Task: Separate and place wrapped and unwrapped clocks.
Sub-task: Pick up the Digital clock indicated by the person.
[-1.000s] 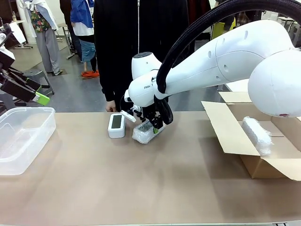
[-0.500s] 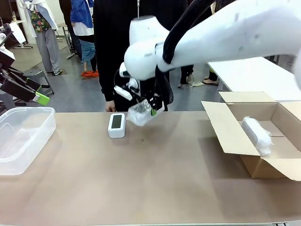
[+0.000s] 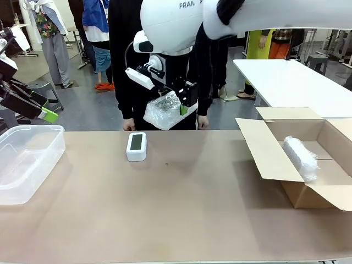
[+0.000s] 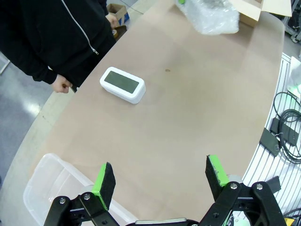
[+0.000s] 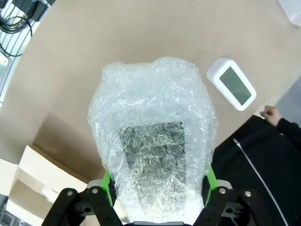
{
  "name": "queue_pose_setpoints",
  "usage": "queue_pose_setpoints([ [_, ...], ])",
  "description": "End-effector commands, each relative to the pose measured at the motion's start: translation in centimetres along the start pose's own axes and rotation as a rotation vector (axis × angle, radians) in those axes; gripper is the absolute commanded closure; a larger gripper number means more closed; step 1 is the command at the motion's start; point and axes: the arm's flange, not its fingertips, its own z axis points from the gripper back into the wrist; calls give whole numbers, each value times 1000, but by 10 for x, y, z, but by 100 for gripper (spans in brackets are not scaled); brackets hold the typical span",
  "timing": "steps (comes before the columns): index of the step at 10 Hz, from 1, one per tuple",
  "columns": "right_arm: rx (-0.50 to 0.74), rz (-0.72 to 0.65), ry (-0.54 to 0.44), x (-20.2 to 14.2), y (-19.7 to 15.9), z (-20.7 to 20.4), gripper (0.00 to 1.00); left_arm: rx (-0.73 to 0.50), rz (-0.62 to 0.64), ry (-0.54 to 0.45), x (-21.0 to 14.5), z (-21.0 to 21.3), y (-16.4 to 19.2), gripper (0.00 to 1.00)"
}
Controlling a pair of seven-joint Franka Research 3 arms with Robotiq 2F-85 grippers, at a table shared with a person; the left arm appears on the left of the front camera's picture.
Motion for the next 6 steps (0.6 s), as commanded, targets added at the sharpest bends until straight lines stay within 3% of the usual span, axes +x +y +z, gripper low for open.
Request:
queue_pose_setpoints([
  [1, -71, 36, 4, 7, 35, 6, 75, -7, 1, -14, -1, -2, 1, 0],
  [3, -113, 40, 14, 7, 44, 14, 75, -7, 1, -14, -1, -2, 1, 0],
  [4, -55, 14, -10, 0, 33, 5, 75, -7, 1, -14, -1, -2, 1, 0],
  [6, -73, 21, 45, 12, 29, 23, 75, -7, 1, -14, -1, -2, 1, 0],
])
